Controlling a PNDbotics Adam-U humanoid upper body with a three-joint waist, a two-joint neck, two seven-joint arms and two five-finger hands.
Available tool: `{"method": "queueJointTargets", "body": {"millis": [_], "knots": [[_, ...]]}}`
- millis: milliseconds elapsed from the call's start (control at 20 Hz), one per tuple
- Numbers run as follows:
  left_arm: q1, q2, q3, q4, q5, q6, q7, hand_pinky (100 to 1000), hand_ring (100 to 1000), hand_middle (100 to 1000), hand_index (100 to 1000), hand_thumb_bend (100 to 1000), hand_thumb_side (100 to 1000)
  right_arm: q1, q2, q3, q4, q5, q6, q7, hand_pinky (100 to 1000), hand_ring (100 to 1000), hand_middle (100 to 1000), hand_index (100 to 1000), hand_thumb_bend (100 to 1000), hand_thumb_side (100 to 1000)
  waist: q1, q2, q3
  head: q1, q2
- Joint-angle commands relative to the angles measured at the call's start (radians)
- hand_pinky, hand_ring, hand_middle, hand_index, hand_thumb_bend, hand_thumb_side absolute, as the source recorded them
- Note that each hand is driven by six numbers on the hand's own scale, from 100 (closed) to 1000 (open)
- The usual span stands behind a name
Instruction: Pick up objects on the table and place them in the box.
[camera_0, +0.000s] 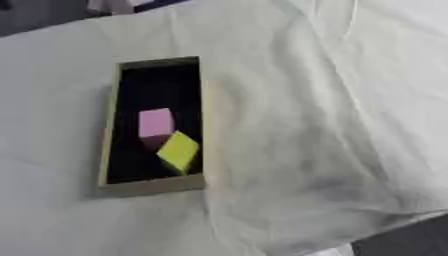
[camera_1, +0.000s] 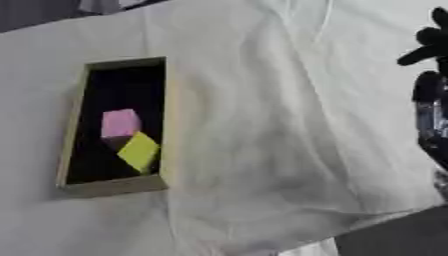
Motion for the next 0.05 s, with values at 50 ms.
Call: {"method": "queueJointTargets", "body": {"millis": [50], "knots": [[0.022,-0.032,0.067,-0.021,0.085,-0.045,0.056,597,696,693,840,226,707,0.0,-0.012,-0.009,-0.011,0.01,-0.015,-0.009,905,1000,554,840,100,652,-0.01,-0.015,0.006,0.011,0.005]]}}
